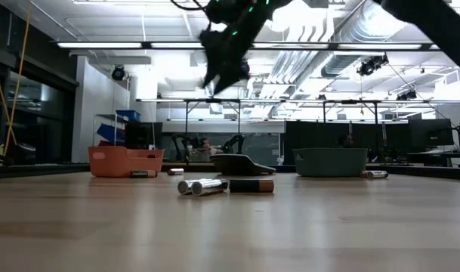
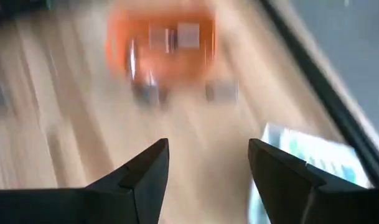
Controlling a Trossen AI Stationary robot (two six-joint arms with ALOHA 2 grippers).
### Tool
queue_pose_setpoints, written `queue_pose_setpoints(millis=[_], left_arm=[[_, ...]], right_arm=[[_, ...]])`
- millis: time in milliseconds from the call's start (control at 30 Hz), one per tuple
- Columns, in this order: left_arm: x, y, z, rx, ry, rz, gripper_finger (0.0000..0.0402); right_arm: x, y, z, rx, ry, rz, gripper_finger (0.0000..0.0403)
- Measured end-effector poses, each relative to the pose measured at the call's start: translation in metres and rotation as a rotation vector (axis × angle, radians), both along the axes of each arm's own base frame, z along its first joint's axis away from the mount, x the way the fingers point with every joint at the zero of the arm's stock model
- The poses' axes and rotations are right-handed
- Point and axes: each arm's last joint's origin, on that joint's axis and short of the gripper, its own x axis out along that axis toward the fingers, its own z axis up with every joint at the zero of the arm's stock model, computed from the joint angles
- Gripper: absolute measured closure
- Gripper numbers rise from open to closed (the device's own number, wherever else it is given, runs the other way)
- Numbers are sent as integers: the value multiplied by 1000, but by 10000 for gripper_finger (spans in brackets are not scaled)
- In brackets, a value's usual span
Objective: Sort batteries
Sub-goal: Put the golden battery into the blue bin
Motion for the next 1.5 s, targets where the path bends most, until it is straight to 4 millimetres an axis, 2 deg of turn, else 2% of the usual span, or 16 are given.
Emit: queue_pose_setpoints(millis=[133, 233, 333, 433, 533, 667, 767, 867, 1033, 1167, 1300, 1500], left_arm=[[8, 1, -3, 18, 34, 3, 187], [14, 2, -6, 22, 58, 2, 186], [20, 3, -9, 19, 78, 0, 187], [25, 4, -11, 18, 98, -9, 187], [32, 4, -15, 49, 128, -28, 187], [46, 5, -23, 100, 201, -73, 187], [65, 6, -40, 118, 323, -134, 186], [89, 2, -69, 108, 512, -229, 186], [119, -6, -112, 81, 763, -307, 186], [126, -14, -136, -10, 910, -334, 186], [124, -17, -136, -108, 908, -328, 186], [101, -16, -91, -117, 639, -260, 186]], right_arm=[[-10, 48, -9, 40, 172, 95, 192], [-17, 97, -27, 68, 230, 165, 192], [-36, 147, -50, 119, 292, 201, 192], [-65, 189, -70, 174, 375, 179, 192], [-94, 220, -72, 220, 409, 103, 192], [-125, 246, -74, 253, 435, -1, 192], [-137, 254, -75, 221, 427, -38, 192], [-138, 256, -76, 191, 419, -19, 192], [-125, 247, -74, 104, 303, 78, 192], [-106, 238, -74, 13, 186, 243, 192], [-82, 227, -84, -44, 95, 357, 192], [-63, 218, -117, -47, 136, 460, 192]])
